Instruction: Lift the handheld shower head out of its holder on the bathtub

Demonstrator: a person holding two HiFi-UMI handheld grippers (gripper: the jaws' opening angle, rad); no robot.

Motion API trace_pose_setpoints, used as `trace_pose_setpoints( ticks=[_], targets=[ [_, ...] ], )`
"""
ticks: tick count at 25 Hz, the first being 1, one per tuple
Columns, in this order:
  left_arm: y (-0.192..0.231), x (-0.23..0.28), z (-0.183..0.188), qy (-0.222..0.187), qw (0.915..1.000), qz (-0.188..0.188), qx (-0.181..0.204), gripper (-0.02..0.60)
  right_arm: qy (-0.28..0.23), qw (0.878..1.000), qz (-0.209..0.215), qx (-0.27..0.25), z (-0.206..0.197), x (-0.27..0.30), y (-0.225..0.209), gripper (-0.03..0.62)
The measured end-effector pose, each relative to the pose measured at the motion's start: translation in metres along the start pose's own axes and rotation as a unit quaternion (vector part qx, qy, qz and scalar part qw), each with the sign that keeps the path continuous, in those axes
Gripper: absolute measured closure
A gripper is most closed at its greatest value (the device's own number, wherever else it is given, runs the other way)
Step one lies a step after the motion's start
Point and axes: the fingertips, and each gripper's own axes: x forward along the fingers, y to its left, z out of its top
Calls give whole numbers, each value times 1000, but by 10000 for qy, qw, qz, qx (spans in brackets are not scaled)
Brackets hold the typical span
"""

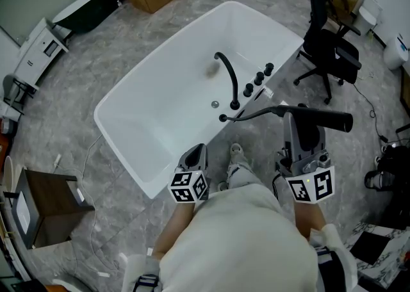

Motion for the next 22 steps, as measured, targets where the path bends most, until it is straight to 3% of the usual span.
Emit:
trace_pose_setpoints(
  ticks=[22],
  targets=[
    [1,1,1,-45,10000,24,-25,560,20,9999,35,94,-3,1,-3,454]
  ],
)
